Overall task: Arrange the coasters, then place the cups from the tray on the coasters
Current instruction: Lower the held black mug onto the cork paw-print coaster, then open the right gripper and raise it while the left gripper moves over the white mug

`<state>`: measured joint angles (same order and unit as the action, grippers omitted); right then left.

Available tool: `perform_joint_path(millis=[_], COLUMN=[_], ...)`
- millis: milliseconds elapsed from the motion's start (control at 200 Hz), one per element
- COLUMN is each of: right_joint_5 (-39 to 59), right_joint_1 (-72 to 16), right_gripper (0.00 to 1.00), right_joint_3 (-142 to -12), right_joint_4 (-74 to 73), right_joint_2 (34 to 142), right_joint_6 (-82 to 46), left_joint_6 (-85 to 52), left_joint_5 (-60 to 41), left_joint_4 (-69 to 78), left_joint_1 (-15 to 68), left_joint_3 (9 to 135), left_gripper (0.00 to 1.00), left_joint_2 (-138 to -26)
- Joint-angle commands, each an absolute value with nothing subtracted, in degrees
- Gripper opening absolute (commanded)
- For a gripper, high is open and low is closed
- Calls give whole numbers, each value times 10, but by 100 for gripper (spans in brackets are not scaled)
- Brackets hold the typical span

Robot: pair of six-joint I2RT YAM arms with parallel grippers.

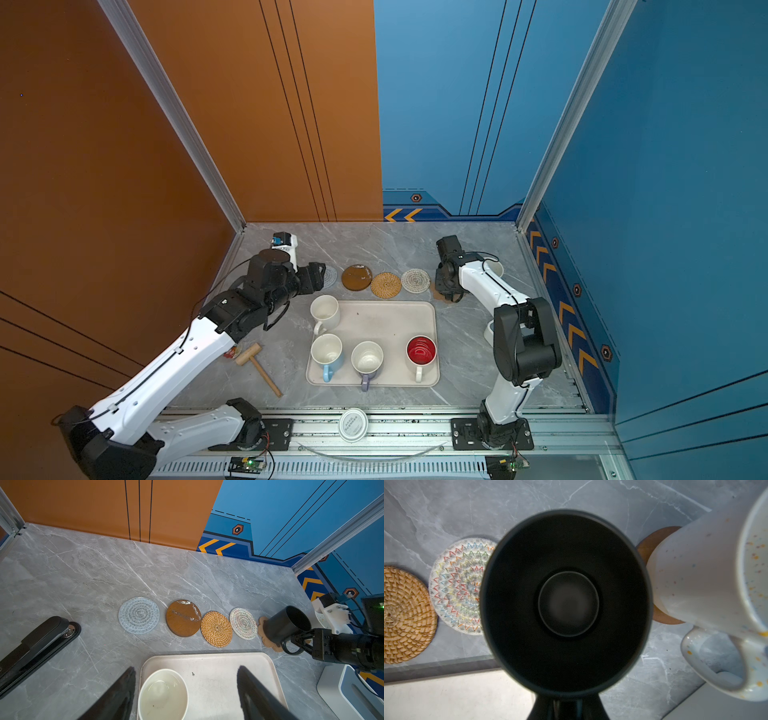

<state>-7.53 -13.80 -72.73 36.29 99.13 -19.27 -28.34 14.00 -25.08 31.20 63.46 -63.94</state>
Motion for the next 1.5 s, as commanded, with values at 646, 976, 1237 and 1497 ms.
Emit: perform_joint_path(millis=[646, 976, 1237, 1497], right_joint_5=[-88, -111, -143, -150], right_joint_1=[-144, -163, -204, -248], right_gripper=[43, 67, 72, 74], right_joint_3=[-702, -696, -680, -678], right_joint_4=[332, 353, 372, 379], right_joint_2=[967, 907, 820, 766], right_joint_6=[-194, -203, -223, -235], left_joint_6=[-280, -268, -256, -283], left_joint_5=[155, 160, 167, 158], left_joint_4=[-257, -323, -485, -618], left_joint_1=[318, 320, 349, 389], left_joint_3=[634, 654, 699, 703], left_gripper=[78, 78, 74, 70], left_joint_2=[-623, -606, -604, -624])
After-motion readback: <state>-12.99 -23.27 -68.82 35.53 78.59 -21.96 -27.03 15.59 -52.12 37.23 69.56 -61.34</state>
